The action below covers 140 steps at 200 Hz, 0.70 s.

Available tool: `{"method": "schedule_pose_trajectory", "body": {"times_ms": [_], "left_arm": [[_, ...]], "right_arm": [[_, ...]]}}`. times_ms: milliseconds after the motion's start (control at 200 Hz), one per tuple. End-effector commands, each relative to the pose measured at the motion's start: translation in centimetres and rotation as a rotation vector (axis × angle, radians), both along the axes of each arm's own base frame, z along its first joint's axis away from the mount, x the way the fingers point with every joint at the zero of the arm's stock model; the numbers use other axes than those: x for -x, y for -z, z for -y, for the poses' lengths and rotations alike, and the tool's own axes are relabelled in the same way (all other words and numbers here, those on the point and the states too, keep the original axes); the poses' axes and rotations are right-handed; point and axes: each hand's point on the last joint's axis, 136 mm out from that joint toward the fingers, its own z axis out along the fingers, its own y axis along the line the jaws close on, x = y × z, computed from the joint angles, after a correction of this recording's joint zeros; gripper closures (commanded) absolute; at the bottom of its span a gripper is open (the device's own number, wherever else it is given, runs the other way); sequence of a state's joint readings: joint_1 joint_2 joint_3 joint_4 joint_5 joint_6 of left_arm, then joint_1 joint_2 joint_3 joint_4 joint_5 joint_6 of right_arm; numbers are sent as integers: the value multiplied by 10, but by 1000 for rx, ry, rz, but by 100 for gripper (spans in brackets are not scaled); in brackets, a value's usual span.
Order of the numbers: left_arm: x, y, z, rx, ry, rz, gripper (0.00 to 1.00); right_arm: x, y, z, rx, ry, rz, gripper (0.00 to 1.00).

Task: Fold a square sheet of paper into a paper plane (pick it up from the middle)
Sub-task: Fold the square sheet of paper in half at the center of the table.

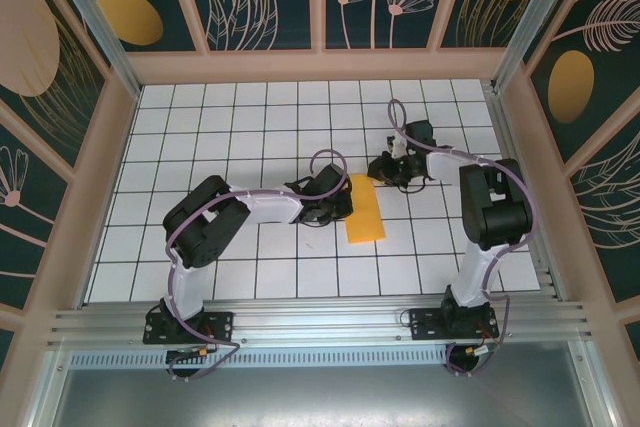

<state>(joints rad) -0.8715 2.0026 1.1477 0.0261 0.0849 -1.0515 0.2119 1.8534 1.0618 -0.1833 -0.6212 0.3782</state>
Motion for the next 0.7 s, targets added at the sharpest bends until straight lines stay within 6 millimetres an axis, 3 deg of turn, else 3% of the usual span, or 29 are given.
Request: {"method": "schedule_pose_trajectory", "body": {"times_ms": [0,200,290,355,570,696], "left_arm": [[27,49,-32,-168,13,-113,98],[27,48,-31,-166,15,-110,98],[27,48,-32,-170,14,-111,98],[27,48,-33,-171,15,-111,98],[28,49,-33,-172,15,-112,99],[28,50,-32,-171,19,-111,99]], "right_arm": [[-2,11,0,25,-8,-23,80],[-1,46,13,123,39,-84,80],[-3,50,16,145,57,-91,80],[-7,44,17,154,61,-82,80],[-18,-7,-3,71,-9,9,80],[-18,-8,-8,67,-24,15,80]]}}
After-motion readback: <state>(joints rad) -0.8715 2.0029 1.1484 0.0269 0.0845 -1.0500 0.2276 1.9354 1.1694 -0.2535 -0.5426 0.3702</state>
